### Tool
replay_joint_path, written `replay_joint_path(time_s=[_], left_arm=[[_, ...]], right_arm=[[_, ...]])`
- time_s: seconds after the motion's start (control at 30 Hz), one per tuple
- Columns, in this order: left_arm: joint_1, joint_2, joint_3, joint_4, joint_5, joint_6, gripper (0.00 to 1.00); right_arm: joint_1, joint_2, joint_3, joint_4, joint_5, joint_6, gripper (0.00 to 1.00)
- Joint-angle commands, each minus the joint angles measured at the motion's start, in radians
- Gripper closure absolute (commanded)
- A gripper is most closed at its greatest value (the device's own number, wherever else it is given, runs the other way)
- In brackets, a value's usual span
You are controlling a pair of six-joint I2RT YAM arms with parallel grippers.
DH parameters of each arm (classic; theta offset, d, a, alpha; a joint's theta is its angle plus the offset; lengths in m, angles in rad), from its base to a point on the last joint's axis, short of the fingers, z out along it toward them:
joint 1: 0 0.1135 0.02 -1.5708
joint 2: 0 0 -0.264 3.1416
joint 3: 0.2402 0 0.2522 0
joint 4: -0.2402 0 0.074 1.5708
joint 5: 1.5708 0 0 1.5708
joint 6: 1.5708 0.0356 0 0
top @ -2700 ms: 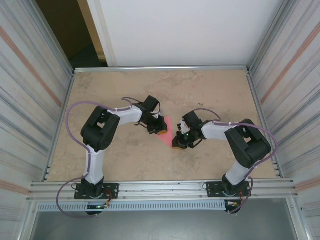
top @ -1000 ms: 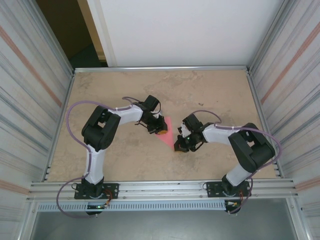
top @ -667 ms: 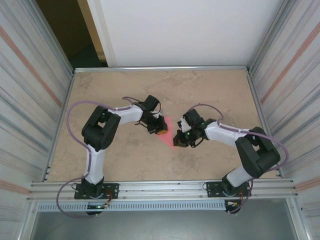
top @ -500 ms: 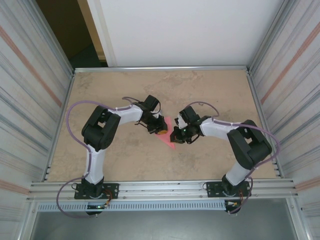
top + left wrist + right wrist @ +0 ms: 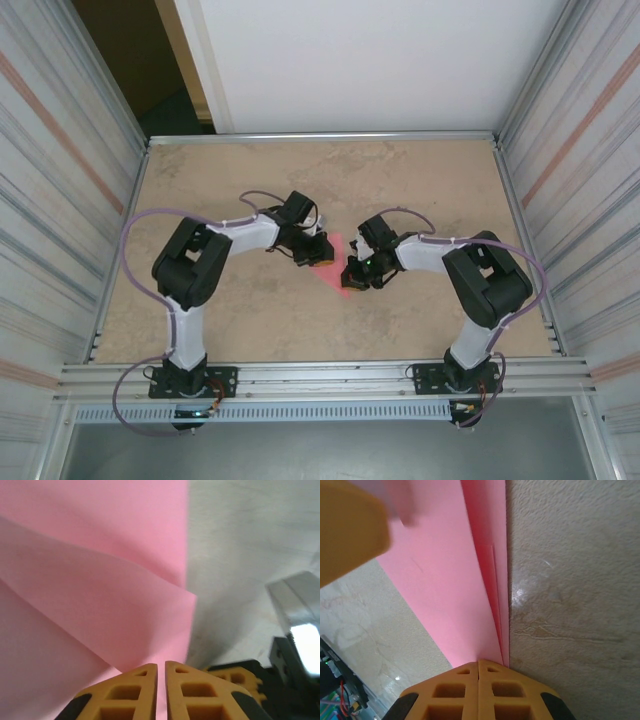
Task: Fold a paper plane with a square sheet of paper (pick it up from the middle)
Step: Fourth fold the wing at the center of the table.
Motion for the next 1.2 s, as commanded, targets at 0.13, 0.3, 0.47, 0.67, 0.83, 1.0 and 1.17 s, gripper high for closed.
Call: replay_joint_path(time_s=[0.13, 0.3, 0.47, 0.67, 0.83, 1.0, 1.17], left_arm=[[-0.044, -0.048, -0.095, 0.146, 0.03, 0.062, 0.87], [-0.051, 0.002, -0.08, 0.144, 0.024, 0.08, 0.87], [-0.039, 0.059, -0.023, 0.087, -0.028, 0.115, 0.87], [0.048, 0.121, 0.019, 0.077, -0.006, 0.173, 0.86], [0.121, 0.19, 0.091, 0.051, 0.028, 0.208, 0.85], [0.186, 0.229, 0.155, 0.014, -0.003, 0.223, 0.85], [0.251, 0.244, 0.152, 0.085, 0.013, 0.171, 0.85]], right_arm=[[-0.005, 0.074, -0.027, -0.081, 0.069, 0.006, 1.0], [-0.004, 0.077, -0.03, -0.086, 0.065, 0.008, 1.0], [-0.003, 0.083, -0.039, -0.108, 0.074, 0.004, 1.0], [-0.02, 0.104, -0.064, -0.16, 0.095, -0.027, 1.0], [-0.033, 0.119, -0.063, -0.199, 0.116, -0.046, 1.0], [-0.039, 0.12, -0.065, -0.207, 0.123, -0.046, 1.0], [-0.041, 0.098, -0.072, -0.167, 0.101, -0.019, 1.0]])
